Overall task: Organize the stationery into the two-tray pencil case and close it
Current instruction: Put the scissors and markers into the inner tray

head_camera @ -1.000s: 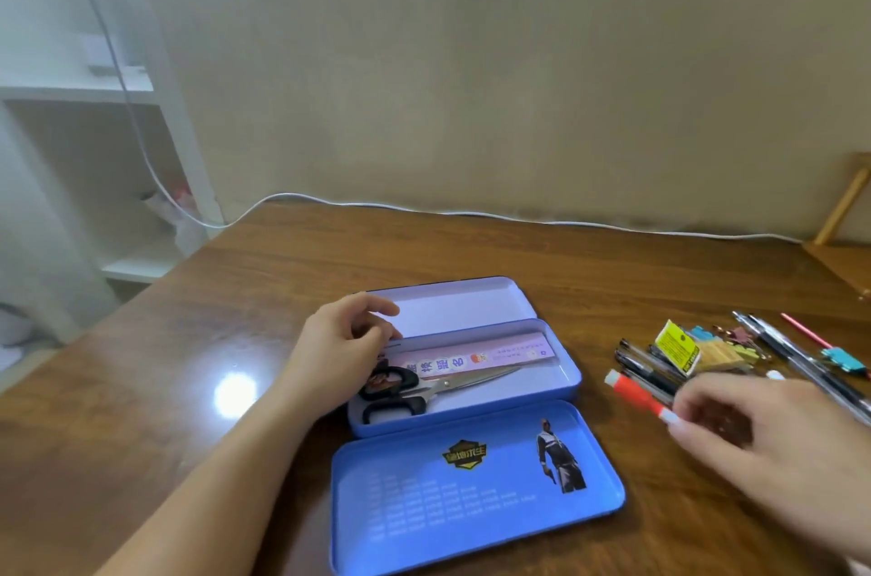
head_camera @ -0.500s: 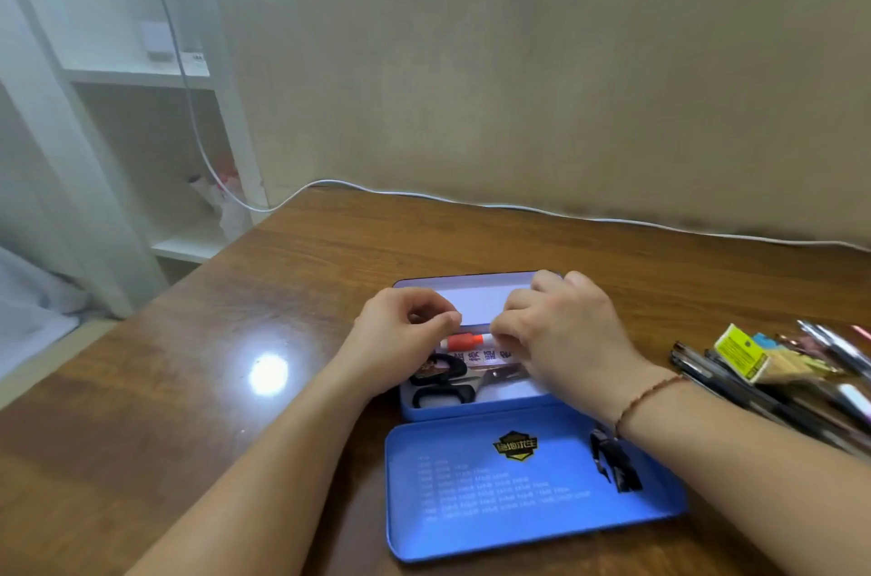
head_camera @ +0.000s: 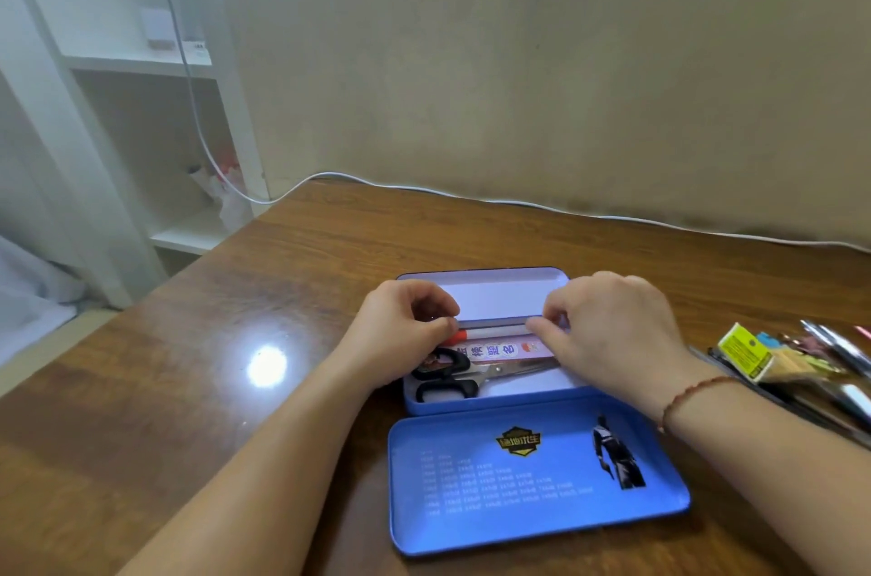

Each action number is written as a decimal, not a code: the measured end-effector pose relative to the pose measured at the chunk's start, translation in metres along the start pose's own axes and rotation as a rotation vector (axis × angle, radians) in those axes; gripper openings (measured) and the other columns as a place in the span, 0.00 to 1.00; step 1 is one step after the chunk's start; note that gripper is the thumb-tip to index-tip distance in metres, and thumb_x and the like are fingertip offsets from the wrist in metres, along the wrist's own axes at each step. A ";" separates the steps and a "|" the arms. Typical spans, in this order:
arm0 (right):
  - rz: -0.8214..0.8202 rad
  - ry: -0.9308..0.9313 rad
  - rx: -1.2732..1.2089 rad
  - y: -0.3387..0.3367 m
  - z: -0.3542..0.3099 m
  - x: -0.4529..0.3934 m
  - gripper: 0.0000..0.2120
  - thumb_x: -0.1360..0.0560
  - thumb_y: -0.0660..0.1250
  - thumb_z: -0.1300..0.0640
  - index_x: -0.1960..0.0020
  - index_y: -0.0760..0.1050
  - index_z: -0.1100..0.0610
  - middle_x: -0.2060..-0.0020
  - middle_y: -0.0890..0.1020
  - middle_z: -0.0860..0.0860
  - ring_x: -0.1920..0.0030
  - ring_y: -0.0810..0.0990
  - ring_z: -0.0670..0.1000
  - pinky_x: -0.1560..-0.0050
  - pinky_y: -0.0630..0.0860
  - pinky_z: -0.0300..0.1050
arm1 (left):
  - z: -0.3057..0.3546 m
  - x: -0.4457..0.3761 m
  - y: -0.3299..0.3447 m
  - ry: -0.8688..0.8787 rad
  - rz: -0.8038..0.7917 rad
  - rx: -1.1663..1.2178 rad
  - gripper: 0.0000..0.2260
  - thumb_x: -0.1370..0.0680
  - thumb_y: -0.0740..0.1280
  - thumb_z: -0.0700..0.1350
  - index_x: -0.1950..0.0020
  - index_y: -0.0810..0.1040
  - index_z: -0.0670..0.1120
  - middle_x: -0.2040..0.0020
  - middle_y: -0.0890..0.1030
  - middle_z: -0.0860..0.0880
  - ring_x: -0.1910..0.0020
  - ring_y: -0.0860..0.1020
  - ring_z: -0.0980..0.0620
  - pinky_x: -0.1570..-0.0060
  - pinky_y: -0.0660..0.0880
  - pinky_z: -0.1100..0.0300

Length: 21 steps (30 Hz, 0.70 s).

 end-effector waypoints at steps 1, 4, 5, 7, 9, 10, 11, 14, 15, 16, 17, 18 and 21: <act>-0.055 0.014 0.041 0.003 0.002 0.002 0.18 0.25 0.59 0.37 0.58 0.82 0.47 0.64 0.82 0.45 0.60 0.78 0.50 0.63 0.65 0.44 | 0.000 0.000 0.000 0.010 0.002 -0.009 0.04 0.29 0.73 0.40 0.61 0.83 0.50 0.63 0.85 0.52 0.67 0.78 0.60 0.61 0.77 0.63; -0.147 0.015 0.036 0.010 -0.002 0.002 0.18 0.23 0.57 0.38 0.54 0.83 0.46 0.61 0.83 0.44 0.57 0.79 0.49 0.60 0.66 0.45 | 0.000 0.000 -0.001 0.024 -0.005 -0.017 0.06 0.29 0.74 0.38 0.62 0.82 0.50 0.65 0.83 0.54 0.70 0.76 0.65 0.65 0.72 0.71; -0.142 0.005 0.018 0.010 -0.004 0.001 0.18 0.23 0.58 0.39 0.53 0.83 0.46 0.61 0.84 0.44 0.57 0.79 0.49 0.59 0.67 0.45 | 0.001 0.000 -0.001 0.023 -0.008 -0.018 0.07 0.29 0.73 0.38 0.62 0.82 0.50 0.66 0.83 0.55 0.70 0.76 0.65 0.65 0.72 0.72; -0.134 -0.016 -0.025 0.013 -0.009 -0.001 0.17 0.23 0.59 0.41 0.53 0.83 0.47 0.60 0.84 0.44 0.58 0.78 0.48 0.56 0.69 0.44 | 0.001 0.000 -0.001 0.023 -0.010 -0.025 0.09 0.29 0.72 0.36 0.61 0.82 0.50 0.65 0.83 0.54 0.69 0.77 0.64 0.64 0.74 0.71; -0.142 0.013 -0.096 0.014 -0.011 -0.001 0.16 0.24 0.60 0.41 0.54 0.84 0.47 0.60 0.84 0.43 0.61 0.76 0.48 0.59 0.69 0.43 | 0.002 -0.001 -0.001 0.026 -0.011 -0.023 0.11 0.29 0.71 0.34 0.61 0.82 0.50 0.64 0.84 0.54 0.69 0.77 0.63 0.63 0.74 0.71; -0.136 0.042 -0.106 0.014 -0.009 -0.001 0.16 0.24 0.60 0.41 0.55 0.84 0.47 0.61 0.84 0.43 0.63 0.74 0.48 0.62 0.68 0.42 | 0.002 -0.001 -0.001 0.027 -0.012 -0.024 0.11 0.29 0.70 0.33 0.60 0.82 0.50 0.64 0.83 0.54 0.69 0.77 0.64 0.63 0.74 0.72; -0.122 0.070 -0.086 0.014 -0.006 -0.002 0.16 0.24 0.60 0.41 0.56 0.84 0.47 0.62 0.84 0.44 0.64 0.73 0.49 0.64 0.66 0.42 | 0.002 -0.001 -0.001 0.027 -0.012 -0.025 0.11 0.29 0.70 0.33 0.60 0.82 0.50 0.64 0.83 0.54 0.69 0.77 0.64 0.64 0.74 0.72; -0.141 0.112 -0.069 0.014 0.005 -0.005 0.15 0.25 0.61 0.42 0.56 0.84 0.46 0.62 0.84 0.44 0.63 0.74 0.48 0.64 0.67 0.42 | 0.002 0.000 -0.002 0.020 -0.012 -0.014 0.12 0.30 0.69 0.32 0.60 0.82 0.50 0.64 0.83 0.54 0.69 0.77 0.63 0.64 0.74 0.71; -0.166 0.112 -0.115 0.016 0.007 -0.005 0.13 0.25 0.62 0.43 0.55 0.84 0.45 0.61 0.84 0.43 0.62 0.74 0.48 0.62 0.68 0.42 | 0.001 0.000 -0.002 0.013 -0.011 -0.009 0.11 0.30 0.69 0.33 0.60 0.83 0.50 0.63 0.84 0.53 0.68 0.77 0.62 0.64 0.75 0.70; -0.184 0.099 -0.155 0.017 0.007 -0.005 0.12 0.25 0.62 0.45 0.54 0.84 0.45 0.60 0.84 0.42 0.61 0.75 0.47 0.60 0.67 0.42 | 0.001 0.000 -0.002 0.008 -0.010 -0.003 0.11 0.30 0.70 0.33 0.59 0.83 0.49 0.63 0.84 0.53 0.67 0.77 0.62 0.63 0.75 0.69; -0.194 0.071 -0.179 0.018 0.004 -0.005 0.11 0.25 0.62 0.46 0.53 0.84 0.44 0.58 0.84 0.42 0.59 0.76 0.47 0.58 0.67 0.43 | 0.000 0.000 -0.003 0.005 -0.009 0.004 0.11 0.30 0.69 0.32 0.59 0.83 0.49 0.63 0.84 0.53 0.67 0.78 0.61 0.62 0.76 0.68; -0.199 0.037 -0.189 0.019 0.001 -0.004 0.11 0.24 0.62 0.47 0.51 0.84 0.44 0.56 0.85 0.41 0.56 0.78 0.47 0.55 0.66 0.44 | 0.000 0.000 -0.003 0.003 -0.009 0.014 0.12 0.30 0.69 0.32 0.59 0.83 0.49 0.63 0.84 0.53 0.67 0.78 0.62 0.62 0.76 0.67; -0.203 -0.014 -0.207 0.018 0.000 -0.002 0.12 0.22 0.60 0.49 0.47 0.82 0.44 0.51 0.84 0.40 0.49 0.78 0.48 0.48 0.68 0.47 | 0.000 0.000 -0.004 0.006 -0.004 0.029 0.14 0.30 0.69 0.30 0.60 0.83 0.49 0.64 0.84 0.52 0.67 0.78 0.61 0.62 0.76 0.67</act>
Point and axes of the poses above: each hand's wrist, its own x-axis away from the middle knuckle, its own y-axis out of the palm, z = x × y, the point moved 4 cm from there along -x, towards the middle knuckle
